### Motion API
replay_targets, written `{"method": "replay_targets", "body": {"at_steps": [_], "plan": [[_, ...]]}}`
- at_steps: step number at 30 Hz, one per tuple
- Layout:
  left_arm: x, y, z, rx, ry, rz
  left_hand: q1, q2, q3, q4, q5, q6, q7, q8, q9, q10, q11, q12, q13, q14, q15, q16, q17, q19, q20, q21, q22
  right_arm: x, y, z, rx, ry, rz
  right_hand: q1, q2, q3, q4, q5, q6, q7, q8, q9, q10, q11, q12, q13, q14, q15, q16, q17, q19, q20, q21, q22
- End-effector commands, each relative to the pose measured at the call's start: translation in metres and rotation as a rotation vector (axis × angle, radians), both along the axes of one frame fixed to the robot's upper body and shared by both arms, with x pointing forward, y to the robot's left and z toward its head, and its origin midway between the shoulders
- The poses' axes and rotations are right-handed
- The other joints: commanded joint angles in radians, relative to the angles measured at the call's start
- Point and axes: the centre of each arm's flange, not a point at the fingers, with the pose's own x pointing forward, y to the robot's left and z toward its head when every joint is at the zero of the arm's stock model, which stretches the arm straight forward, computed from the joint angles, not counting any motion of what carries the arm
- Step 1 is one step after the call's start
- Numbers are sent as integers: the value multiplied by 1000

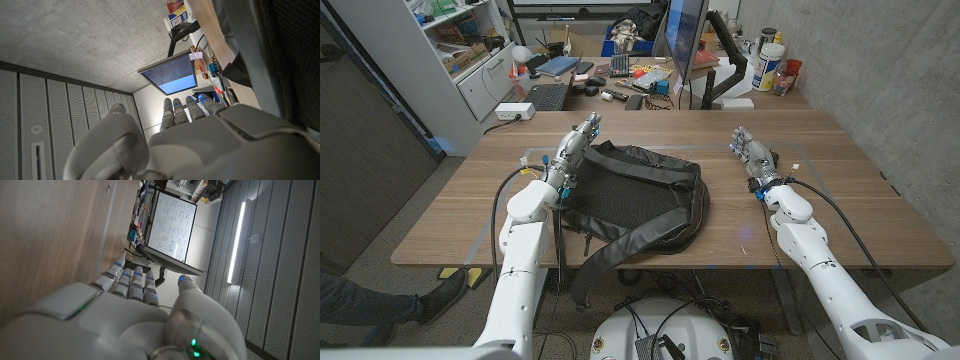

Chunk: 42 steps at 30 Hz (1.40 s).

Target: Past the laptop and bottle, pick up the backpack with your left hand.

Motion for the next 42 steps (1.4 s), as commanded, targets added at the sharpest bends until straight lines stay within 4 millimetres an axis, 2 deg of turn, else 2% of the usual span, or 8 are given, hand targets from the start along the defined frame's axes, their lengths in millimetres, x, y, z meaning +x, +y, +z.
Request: {"method": "replay_targets", "body": {"at_steps": [1,24,31,42], "plan": [[-13,-4,4,16,-57,-8,12,1,5,-6,1,13,1,4,2,6,1,6,2,6,-11,7,3,5,-13,5,4,2,0,0,-1,-2,2,9,4,6,-3,5,9,-1,3,1,5,2,2,4,6,1,1,3,3,5,-4,2],[-23,-12,13,124,-145,5,24,3,6,-13,0,28,-1,6,2,11,2,5,2,11,-17,6,3,5,-1,4,4,5,7,4,11,-11,4,8,3,7,-3,5,12,-6,2,1,9,2,2,4,11,1,0,3,5,6,-6,2],[-22,-20,18,153,-164,-2,27,3,6,-15,0,34,-3,8,2,14,1,6,2,12,-17,5,3,6,2,5,4,7,11,6,24,-21,6,8,4,7,-3,5,13,-7,1,1,14,4,4,4,13,1,-1,3,6,6,-7,3],[-34,-33,33,220,-210,-24,34,4,7,-19,-1,41,-6,8,3,17,2,6,3,14,-18,5,3,7,7,5,4,5,6,7,38,-27,-3,7,4,8,-3,5,15,-8,1,1,22,-1,6,4,29,-3,4,4,9,7,-7,3]]}}
